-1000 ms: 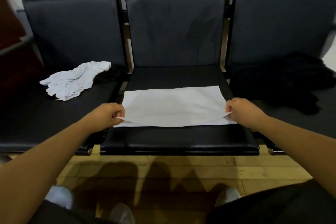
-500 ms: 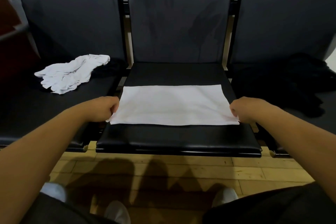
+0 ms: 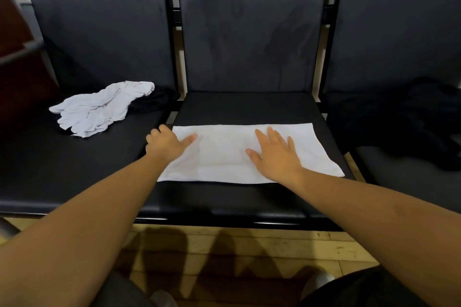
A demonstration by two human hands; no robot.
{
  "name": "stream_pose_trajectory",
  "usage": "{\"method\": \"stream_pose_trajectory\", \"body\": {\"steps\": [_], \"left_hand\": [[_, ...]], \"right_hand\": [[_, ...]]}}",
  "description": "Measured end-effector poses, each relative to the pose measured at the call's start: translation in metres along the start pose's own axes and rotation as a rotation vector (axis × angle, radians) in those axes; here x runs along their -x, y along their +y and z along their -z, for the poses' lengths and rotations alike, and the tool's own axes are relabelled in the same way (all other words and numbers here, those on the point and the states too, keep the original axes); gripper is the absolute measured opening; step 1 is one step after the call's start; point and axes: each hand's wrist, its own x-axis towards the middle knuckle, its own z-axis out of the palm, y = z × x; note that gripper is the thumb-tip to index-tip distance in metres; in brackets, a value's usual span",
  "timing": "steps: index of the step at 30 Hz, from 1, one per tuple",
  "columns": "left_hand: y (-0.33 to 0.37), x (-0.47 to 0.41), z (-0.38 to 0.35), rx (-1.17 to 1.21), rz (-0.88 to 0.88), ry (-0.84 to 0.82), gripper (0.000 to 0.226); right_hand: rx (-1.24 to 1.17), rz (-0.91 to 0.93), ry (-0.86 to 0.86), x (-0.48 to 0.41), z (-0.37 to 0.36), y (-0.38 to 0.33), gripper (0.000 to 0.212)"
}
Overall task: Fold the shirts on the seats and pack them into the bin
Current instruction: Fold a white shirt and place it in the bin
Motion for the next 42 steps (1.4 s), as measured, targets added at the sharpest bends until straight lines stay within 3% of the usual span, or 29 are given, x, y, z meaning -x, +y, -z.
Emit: {"method": "stream_pose_trajectory", "body": {"steps": [3, 8, 13, 16, 20, 24, 29, 33, 37, 40, 42], "left_hand": [[0.0, -0.003, -0.011, -0.152, -0.013, -0.069, 0.102], [-0.003, -0.01, -0.014, -0.103, 0.003, -0.116, 0.094], [-0.008, -0.006, -0.006, -0.027, -0.082, -0.16, 0.05], [-0.008, -0.005, 0.001, 0.138, -0.059, -0.18, 0.034], [-0.015, -0.002, 0.013, 0.421, 0.067, -0.3, 0.04], [-0.019, 0.004, 0.038, 0.735, 0.198, -0.363, 0.019], [0.0, 0.023, 0.075, 0.78, 0.072, -0.412, 0.024], [0.021, 0.034, 0.081, 0.652, -0.079, -0.427, 0.03], [0.053, 0.047, 0.069, 0.554, -0.165, -0.432, 0.023], [0.075, 0.057, 0.054, 0.554, -0.199, -0.498, 0.031], [0.085, 0.065, 0.05, 0.617, -0.222, -0.65, 0.03]], "right_hand": [[0.024, -0.014, -0.071, -0.003, -0.012, 0.009, 0.064], [0.045, -0.076, -0.072, 0.001, -0.015, 0.037, 0.06], [0.051, -0.146, -0.045, 0.006, -0.011, 0.051, 0.068], [0.074, -0.155, -0.044, 0.007, -0.008, 0.053, 0.069], [0.074, -0.153, -0.06, 0.004, -0.006, 0.055, 0.074], [0.037, -0.09, -0.076, -0.001, -0.01, 0.034, 0.078], [-0.054, -0.06, -0.081, 0.003, -0.022, -0.022, 0.078], [-0.306, -0.045, -0.156, 0.006, -0.018, -0.06, 0.078], [-0.816, -0.138, -0.163, 0.006, 0.007, -0.069, 0.041], [-1.193, -0.367, -0.078, 0.006, 0.026, -0.055, 0.046], [-1.423, -0.475, -0.131, 0.002, 0.034, -0.037, 0.058]]}}
